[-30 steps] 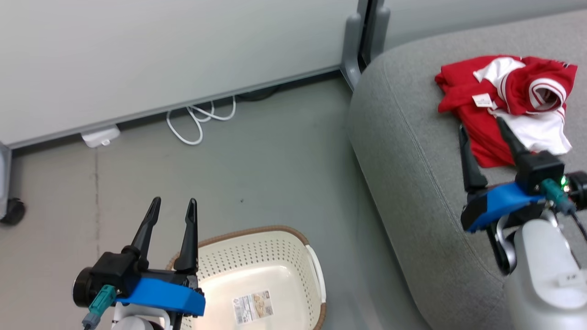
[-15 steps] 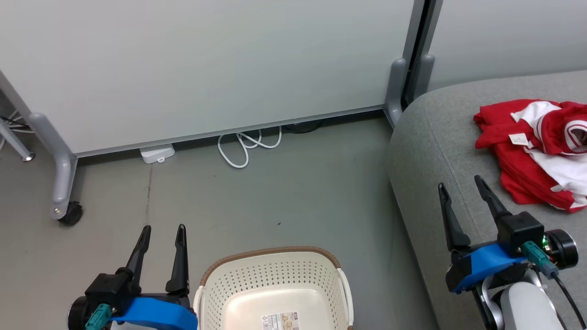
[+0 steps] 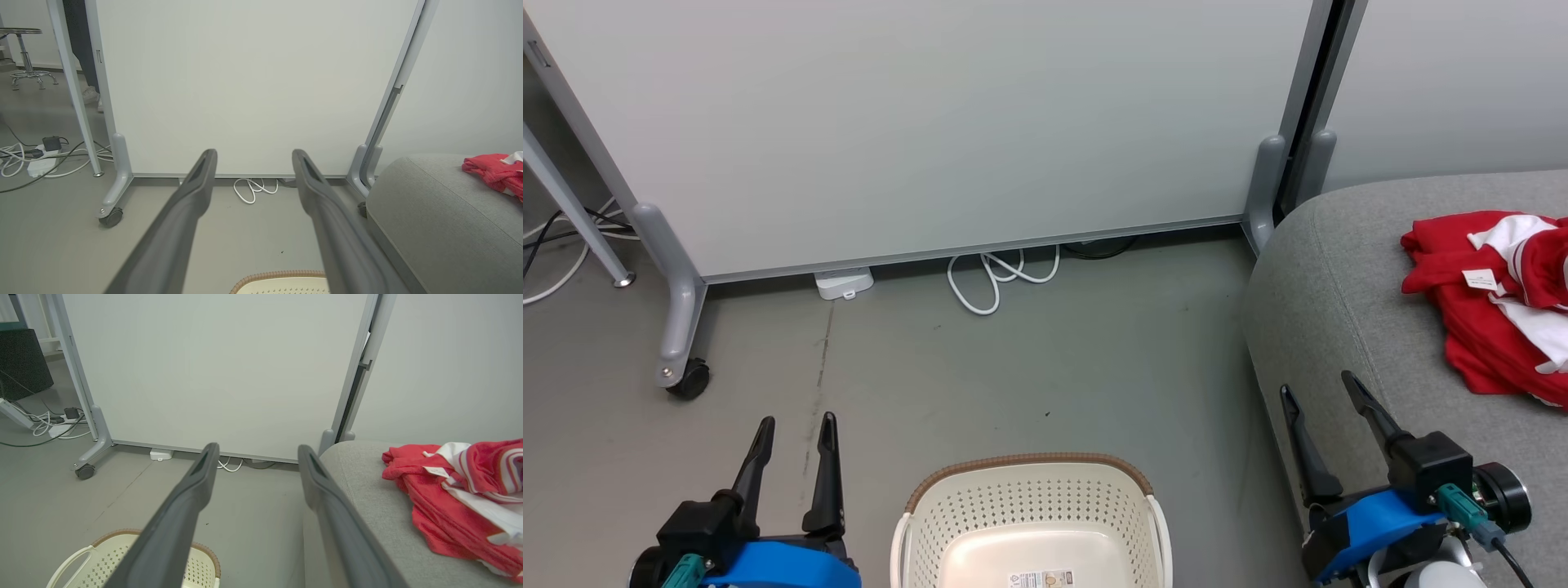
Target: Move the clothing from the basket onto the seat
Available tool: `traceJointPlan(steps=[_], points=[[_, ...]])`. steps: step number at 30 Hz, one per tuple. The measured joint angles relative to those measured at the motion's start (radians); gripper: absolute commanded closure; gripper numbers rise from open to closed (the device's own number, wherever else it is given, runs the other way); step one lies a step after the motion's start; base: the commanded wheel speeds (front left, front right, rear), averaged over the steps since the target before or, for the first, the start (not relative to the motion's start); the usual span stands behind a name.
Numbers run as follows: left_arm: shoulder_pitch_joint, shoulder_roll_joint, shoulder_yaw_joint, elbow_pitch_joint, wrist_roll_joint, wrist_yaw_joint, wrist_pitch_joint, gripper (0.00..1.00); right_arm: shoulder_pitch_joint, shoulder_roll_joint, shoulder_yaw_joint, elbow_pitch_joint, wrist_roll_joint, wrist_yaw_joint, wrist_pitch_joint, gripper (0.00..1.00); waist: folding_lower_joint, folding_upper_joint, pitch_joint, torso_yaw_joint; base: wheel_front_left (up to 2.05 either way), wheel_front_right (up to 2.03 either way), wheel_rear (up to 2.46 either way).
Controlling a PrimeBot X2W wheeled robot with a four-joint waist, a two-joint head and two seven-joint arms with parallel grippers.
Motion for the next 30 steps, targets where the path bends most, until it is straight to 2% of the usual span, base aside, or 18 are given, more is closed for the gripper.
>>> traceJointPlan(steps=[14, 30], points=[[0.008, -0.005, 0.018, 0.017, 0.003, 0.0, 0.0, 0.0, 0.02, 0.0, 0.006, -0.023, 0.043, 0.0, 0.013, 0.0, 0.0001, 0.0, 0.004, -0.002, 0.0, 0.0, 0.0], [0.006, 0.0, 0.007, 0.048, -0.03, 0.0, 0.0, 0.0, 0.033, 0.0, 0.009, -0.037, 0.035, 0.0, 0.023, 0.0, 0.0001, 0.0, 0.006, -0.003, 0.0, 0.0, 0.0]])
